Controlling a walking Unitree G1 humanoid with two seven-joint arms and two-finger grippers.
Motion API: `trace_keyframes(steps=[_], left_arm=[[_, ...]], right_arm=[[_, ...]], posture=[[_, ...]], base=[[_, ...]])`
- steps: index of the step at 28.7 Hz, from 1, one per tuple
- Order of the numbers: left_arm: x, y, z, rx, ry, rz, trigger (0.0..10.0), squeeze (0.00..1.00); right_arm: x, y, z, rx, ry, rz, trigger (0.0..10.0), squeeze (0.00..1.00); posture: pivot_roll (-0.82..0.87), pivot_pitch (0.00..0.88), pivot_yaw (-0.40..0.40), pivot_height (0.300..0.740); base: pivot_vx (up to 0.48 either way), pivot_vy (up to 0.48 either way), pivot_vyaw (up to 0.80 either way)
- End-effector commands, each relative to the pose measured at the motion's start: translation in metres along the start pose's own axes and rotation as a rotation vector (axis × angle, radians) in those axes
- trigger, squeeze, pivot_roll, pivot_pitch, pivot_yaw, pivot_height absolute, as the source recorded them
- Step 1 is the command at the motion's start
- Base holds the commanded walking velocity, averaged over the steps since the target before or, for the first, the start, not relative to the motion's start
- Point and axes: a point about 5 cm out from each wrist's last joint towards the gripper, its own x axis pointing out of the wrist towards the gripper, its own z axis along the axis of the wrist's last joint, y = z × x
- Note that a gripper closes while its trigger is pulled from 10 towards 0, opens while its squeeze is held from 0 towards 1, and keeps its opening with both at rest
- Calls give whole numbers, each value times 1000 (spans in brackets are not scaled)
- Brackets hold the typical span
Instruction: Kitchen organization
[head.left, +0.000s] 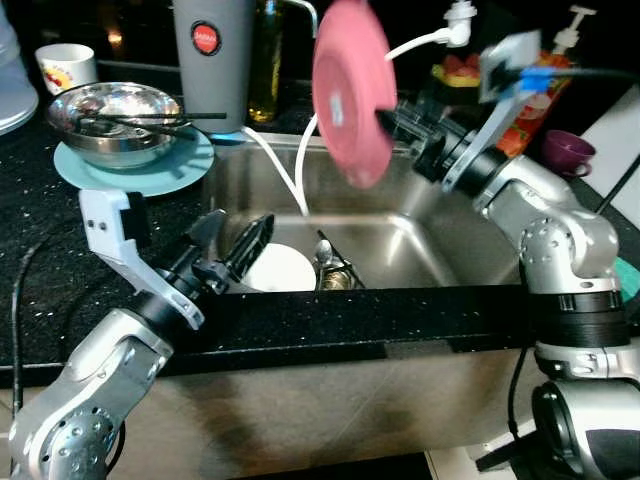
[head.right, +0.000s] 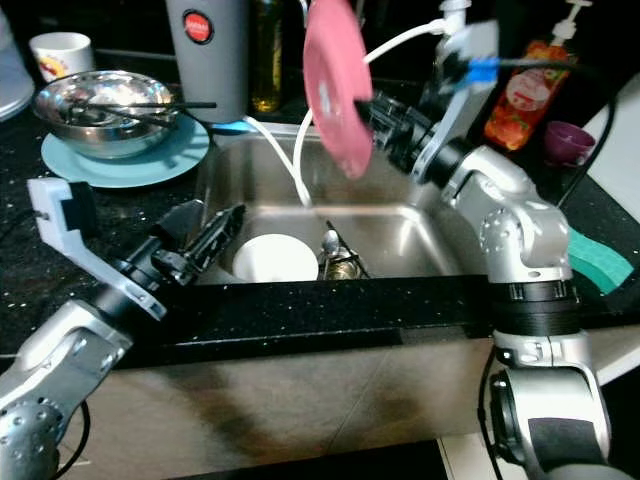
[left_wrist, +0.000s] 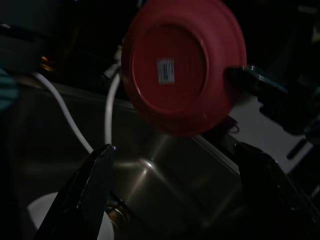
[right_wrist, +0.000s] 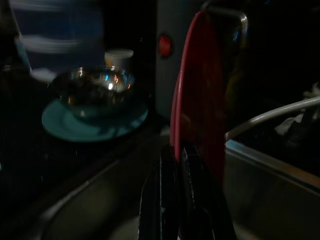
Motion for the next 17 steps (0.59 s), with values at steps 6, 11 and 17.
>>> trace_keyframes(steps=[6,11,17], left_arm=[[3,-3,-6,4,11,0,10000,0],[5,-8,-10,8,25,-21,10000,0],[7,-11,-11,15,31,-36,10000,0]], right_arm=[[-9,-7,-45,-263,412,-22,10000,0],[-17,-13,-82,-362,640,-85,10000,0],[-28,-19,-107,-535,831,-116,10000,0]], posture=[[158,0,-123,740],[163,0,-127,740],[165,0,-132,740]], base=[[0,0,0],[0,0,0],[0,0,0]])
